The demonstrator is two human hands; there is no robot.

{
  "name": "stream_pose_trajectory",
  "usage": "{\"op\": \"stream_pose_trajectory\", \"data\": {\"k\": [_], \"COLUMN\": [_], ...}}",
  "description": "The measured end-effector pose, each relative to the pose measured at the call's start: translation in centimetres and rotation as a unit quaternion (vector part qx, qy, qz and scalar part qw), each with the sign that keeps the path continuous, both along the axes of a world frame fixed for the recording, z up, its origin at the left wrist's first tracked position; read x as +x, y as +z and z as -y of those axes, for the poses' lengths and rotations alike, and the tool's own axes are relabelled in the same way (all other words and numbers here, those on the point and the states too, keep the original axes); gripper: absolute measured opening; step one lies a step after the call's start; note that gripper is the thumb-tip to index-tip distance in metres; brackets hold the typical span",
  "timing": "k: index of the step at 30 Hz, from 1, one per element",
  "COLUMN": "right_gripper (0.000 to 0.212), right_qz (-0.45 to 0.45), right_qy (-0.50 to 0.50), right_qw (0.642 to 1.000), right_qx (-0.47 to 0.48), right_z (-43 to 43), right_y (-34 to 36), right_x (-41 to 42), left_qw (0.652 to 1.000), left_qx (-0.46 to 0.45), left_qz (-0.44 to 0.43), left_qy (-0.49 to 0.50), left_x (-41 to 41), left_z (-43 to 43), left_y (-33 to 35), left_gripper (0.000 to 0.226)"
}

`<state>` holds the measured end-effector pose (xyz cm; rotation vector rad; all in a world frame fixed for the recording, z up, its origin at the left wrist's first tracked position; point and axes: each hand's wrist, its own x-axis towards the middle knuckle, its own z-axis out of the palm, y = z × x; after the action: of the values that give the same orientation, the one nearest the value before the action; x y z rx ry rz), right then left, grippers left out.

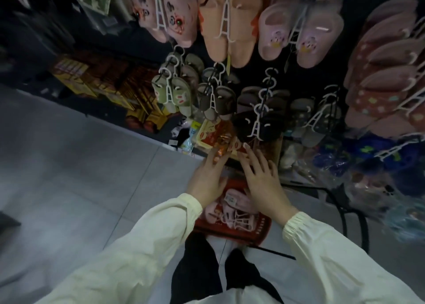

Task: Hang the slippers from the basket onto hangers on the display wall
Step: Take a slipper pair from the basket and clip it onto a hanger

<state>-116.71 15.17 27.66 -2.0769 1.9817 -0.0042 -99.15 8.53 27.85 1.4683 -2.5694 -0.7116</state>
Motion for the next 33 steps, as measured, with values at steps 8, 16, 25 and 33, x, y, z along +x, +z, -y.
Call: {"op": "stream_pose_trajectory", "data": {"k": [8,16,25,33], "right_gripper": [0.099,0.093,0.087,0.075], "right_qz": [-0.024,-0.056,-0.041,-0.011], "right_qy": [-0.001,-0.065,-0.114,-0.125], "right_qw": [0.995,0.978,0.938,0.928], "right_qx": [0.098,0.189,0.324,0.35], "right_z": [0.3,-1.6,-3.0,-2.2], "right_y": [-8.5,-20.7,-36.0,-45.6], "right_x": [1.7,1.1,0.1,-0.7], "left_qw": [0.994,0.969,0.919,0.901], "left_qx": [0.097,0.225,0.271,0.309], "left_qz": [0.042,0.096,0.272,0.288], "left_qy": [0.037,0.03,-0.094,-0.103], "left_x": [3.1,4.5,6.3,6.6], "left_z": [0.4,0.8,0.2,-0.7], "left_y": [-8.4,-21.4,-36.5,-44.7], "left_gripper": [0.057,0.063,0.041,0.048]}}
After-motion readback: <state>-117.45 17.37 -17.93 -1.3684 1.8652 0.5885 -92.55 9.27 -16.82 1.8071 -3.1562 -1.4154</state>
